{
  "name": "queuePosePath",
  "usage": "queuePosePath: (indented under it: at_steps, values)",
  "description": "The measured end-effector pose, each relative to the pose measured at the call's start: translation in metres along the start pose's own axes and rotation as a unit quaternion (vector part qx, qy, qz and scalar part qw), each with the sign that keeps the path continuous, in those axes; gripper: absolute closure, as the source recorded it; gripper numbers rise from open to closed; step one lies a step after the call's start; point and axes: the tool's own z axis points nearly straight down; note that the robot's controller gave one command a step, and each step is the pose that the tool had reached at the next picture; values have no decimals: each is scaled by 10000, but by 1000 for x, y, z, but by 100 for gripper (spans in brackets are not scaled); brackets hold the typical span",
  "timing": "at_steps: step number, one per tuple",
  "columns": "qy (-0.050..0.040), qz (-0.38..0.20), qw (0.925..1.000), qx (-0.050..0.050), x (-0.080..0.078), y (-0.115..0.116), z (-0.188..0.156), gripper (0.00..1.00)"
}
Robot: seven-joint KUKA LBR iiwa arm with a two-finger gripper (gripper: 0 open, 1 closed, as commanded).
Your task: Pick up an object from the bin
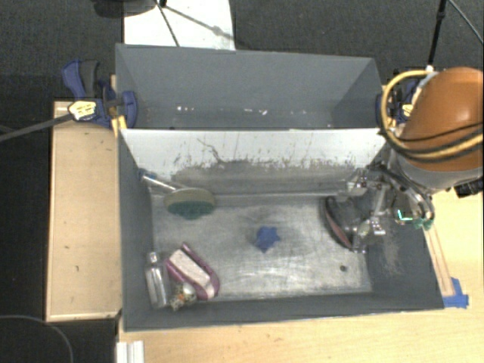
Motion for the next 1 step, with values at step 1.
queuePosePath:
  at_steps: [1]
  values:
    - [-58,855,9963,-1,-49,-6,162,0]
